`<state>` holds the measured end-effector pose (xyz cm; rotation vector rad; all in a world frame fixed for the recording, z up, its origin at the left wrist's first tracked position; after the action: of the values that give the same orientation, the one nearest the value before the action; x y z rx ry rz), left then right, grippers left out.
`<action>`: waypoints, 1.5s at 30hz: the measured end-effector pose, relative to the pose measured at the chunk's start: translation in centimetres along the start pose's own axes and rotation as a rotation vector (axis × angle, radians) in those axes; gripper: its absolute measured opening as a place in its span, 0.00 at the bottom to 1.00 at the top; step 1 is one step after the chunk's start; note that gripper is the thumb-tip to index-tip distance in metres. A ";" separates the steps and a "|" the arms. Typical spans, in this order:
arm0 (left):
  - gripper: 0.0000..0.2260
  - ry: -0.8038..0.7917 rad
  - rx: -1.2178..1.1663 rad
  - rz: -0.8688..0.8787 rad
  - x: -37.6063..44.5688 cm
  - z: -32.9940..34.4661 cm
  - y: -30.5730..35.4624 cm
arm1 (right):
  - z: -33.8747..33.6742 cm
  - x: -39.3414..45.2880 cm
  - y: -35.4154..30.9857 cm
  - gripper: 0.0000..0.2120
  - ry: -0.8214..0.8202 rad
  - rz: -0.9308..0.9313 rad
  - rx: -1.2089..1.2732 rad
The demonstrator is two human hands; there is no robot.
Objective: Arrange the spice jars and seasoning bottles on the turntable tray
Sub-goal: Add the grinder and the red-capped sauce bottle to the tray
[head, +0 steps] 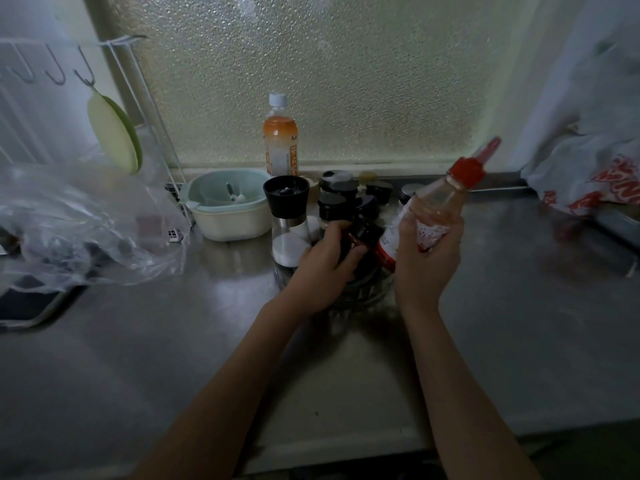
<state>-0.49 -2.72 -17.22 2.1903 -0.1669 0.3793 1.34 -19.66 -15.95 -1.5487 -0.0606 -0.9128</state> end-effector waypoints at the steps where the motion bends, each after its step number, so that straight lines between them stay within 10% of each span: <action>1: 0.17 -0.008 -0.032 -0.005 0.0 0.1 0.0 | 0.1 0.0 0.2 0.24 -0.008 0.018 -0.004; 13: 0.23 -0.068 -0.275 0.014 0.6 1.4 0.9 | 1.8 -0.2 0.8 0.17 -0.156 0.022 -0.100; 23: 0.28 0.335 0.267 0.024 -0.8 -1.9 1.3 | 2.7 -0.4 0.6 0.24 -0.222 -0.006 -0.020; 35: 0.26 0.591 0.303 0.005 -2.3 -4.4 1.6 | 5.7 -2.4 -0.1 0.28 -0.493 -0.099 -0.011; 42: 0.30 0.616 0.359 0.078 -2.3 -4.7 1.0 | 1.1 2.5 2.1 0.24 -0.063 0.089 0.093; 45: 0.30 0.633 0.344 0.104 -2.3 -4.9 0.9 | 1.9 4.8 6.9 0.32 -0.211 0.293 -0.212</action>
<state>-3.96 0.66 -14.55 2.2772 0.1464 1.2070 9.24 -21.82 -18.73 -1.7908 0.1133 -0.5357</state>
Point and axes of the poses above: each hand's wrist, its own x-axis towards the middle knuckle, its own z-axis out of the palm, y = z × x, the point moved 9 cm from there along x, towards the middle knuckle, and after that the axes turned 1 degree about -z, right-handed, at the moved point
